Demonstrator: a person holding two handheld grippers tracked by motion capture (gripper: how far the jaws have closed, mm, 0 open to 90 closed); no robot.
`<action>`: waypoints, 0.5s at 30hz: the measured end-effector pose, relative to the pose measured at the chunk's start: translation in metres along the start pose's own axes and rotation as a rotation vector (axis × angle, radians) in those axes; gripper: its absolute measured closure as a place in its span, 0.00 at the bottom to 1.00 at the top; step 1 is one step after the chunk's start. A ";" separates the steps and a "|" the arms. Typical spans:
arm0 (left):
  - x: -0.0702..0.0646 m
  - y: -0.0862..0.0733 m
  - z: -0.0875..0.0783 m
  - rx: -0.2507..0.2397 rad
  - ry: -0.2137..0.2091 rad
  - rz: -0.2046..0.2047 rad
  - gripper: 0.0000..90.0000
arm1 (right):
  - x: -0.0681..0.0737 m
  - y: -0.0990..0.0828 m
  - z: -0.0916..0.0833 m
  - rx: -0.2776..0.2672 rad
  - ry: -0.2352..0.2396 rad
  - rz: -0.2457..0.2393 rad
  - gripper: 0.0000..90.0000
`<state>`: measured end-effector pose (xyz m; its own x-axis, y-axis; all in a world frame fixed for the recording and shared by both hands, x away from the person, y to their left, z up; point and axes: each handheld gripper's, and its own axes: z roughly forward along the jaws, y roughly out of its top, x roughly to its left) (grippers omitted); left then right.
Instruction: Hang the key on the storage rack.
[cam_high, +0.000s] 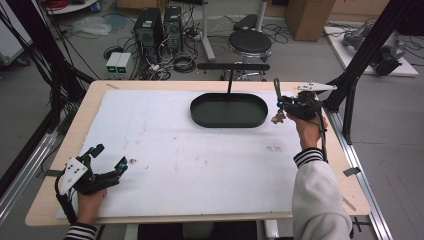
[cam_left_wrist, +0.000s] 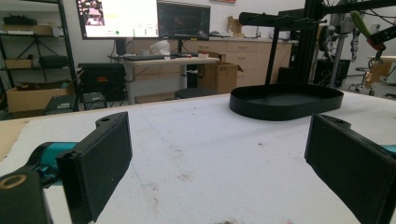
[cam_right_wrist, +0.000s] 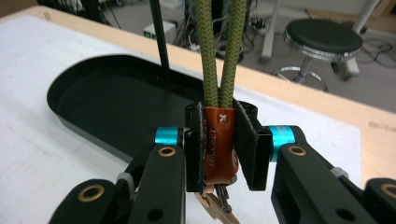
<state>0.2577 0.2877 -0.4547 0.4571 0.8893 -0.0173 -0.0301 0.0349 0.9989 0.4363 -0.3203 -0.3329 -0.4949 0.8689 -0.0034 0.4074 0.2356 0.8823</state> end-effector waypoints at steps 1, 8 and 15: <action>0.000 0.000 0.000 0.000 0.000 0.000 0.09 | 0.001 0.001 -0.001 -0.021 -0.006 -0.005 0.82; 0.000 0.000 0.000 0.000 0.000 0.000 0.09 | 0.005 0.011 -0.001 -0.050 -0.019 -0.016 0.82; 0.000 0.000 0.000 -0.001 -0.001 0.000 0.09 | 0.007 0.018 0.004 -0.058 -0.029 -0.009 0.82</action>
<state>0.2575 0.2878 -0.4548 0.4575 0.8890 -0.0176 -0.0309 0.0357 0.9989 0.4433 -0.3083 -0.3184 -0.4756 0.8793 -0.0247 0.3574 0.2188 0.9080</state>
